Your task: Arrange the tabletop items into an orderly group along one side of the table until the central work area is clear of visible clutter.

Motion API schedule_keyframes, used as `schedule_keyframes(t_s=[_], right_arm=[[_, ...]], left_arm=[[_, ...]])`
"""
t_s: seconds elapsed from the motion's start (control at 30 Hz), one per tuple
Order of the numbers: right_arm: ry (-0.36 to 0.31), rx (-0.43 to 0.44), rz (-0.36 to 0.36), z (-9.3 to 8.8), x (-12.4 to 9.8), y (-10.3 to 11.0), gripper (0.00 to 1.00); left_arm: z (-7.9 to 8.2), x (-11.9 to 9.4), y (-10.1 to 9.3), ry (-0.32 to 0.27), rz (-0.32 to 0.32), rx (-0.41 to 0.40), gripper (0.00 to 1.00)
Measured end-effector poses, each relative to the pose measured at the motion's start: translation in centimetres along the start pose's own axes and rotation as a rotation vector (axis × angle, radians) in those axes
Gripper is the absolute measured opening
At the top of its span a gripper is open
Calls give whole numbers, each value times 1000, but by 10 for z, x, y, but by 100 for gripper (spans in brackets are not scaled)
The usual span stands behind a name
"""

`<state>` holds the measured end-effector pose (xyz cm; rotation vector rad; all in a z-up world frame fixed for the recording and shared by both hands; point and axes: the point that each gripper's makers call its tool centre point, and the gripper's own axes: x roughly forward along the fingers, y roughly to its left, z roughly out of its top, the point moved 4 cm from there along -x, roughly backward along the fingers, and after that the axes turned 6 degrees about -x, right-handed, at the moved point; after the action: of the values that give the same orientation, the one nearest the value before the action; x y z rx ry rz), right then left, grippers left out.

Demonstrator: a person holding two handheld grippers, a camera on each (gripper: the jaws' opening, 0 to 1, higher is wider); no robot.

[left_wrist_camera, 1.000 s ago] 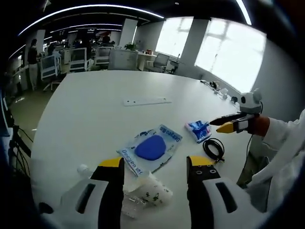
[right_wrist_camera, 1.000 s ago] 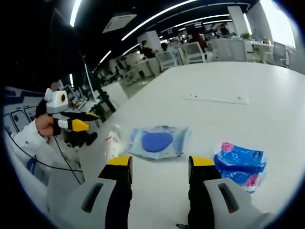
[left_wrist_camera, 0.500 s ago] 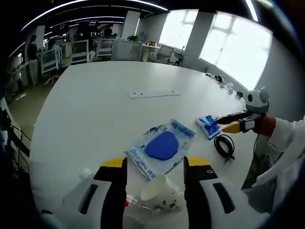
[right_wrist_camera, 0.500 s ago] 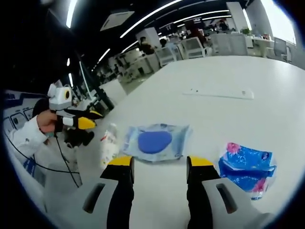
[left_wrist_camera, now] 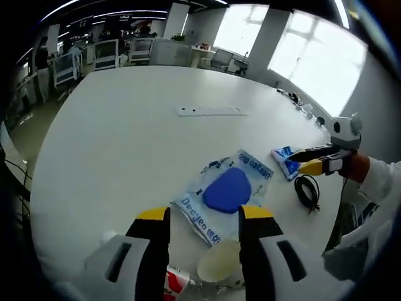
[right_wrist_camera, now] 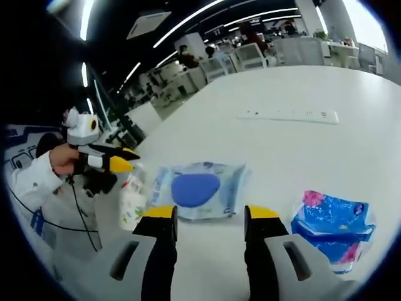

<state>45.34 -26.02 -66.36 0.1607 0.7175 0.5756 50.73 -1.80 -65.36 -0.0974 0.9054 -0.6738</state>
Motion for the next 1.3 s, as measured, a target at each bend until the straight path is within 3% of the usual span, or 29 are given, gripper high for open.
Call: schedule_keyframes(t_s=[0.8, 1.1, 1.3], right_arm=[[54, 46, -19, -16, 31, -24, 33], [74, 70, -10, -23, 37, -26, 23], [85, 82, -9, -27, 40, -26, 9]], left_arm=[[-21, 49, 26, 166, 57, -30, 30], [-24, 58, 30, 177, 57, -50, 18], [-24, 61, 29, 176, 51, -61, 14]])
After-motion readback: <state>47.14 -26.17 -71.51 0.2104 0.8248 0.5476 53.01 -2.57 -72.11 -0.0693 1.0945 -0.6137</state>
